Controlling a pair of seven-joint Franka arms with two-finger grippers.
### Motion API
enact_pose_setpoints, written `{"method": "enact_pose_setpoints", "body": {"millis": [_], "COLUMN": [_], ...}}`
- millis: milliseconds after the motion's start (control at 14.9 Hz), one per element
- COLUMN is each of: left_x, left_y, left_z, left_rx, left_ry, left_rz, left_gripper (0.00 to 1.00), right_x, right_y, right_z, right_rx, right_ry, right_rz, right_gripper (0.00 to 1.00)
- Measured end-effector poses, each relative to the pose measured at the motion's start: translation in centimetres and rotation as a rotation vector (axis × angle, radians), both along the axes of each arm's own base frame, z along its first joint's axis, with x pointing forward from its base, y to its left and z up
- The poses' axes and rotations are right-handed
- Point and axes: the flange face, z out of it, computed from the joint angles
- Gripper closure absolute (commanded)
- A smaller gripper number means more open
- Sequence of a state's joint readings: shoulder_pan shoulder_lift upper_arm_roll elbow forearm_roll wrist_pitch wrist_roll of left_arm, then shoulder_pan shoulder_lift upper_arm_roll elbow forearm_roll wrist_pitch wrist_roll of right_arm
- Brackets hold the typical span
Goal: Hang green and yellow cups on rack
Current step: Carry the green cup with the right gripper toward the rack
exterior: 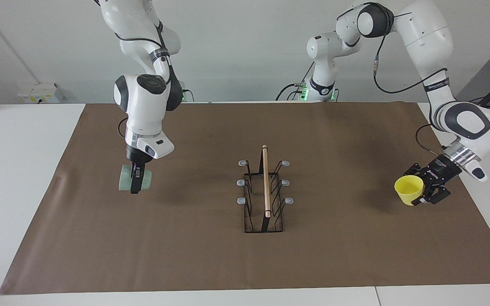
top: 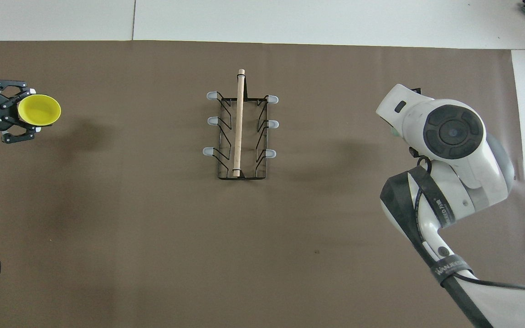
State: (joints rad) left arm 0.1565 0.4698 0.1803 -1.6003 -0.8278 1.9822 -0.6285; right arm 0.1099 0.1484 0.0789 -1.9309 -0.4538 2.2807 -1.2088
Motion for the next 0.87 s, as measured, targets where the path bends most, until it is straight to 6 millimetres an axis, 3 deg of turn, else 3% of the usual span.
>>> {"method": "enact_pose_setpoints", "body": {"millis": [202, 537, 873], "left_x": [1.0, 1.6, 0.6], "left_y": [-0.5, -4.7, -4.7], "left_z": [2.7, 7.3, 11.5], "left_rx": [0.187, 0.445, 0.666], "left_ry": [0.001, -0.008, -0.009], "left_rz": [-0.121, -0.297, -0.38], "left_gripper": [1.0, 1.0, 1.0], "right_x": [-0.3, -0.4, -0.8], "right_y": [0.6, 1.3, 1.7], "right_z": [0.6, 1.0, 2.2], "right_rx": [0.136, 0.362, 0.62], "right_ry": [0.026, 0.079, 0.128], "right_rz": [-0.076, -0.202, -0.311], "right_gripper": [1.0, 1.0, 1.0]}}
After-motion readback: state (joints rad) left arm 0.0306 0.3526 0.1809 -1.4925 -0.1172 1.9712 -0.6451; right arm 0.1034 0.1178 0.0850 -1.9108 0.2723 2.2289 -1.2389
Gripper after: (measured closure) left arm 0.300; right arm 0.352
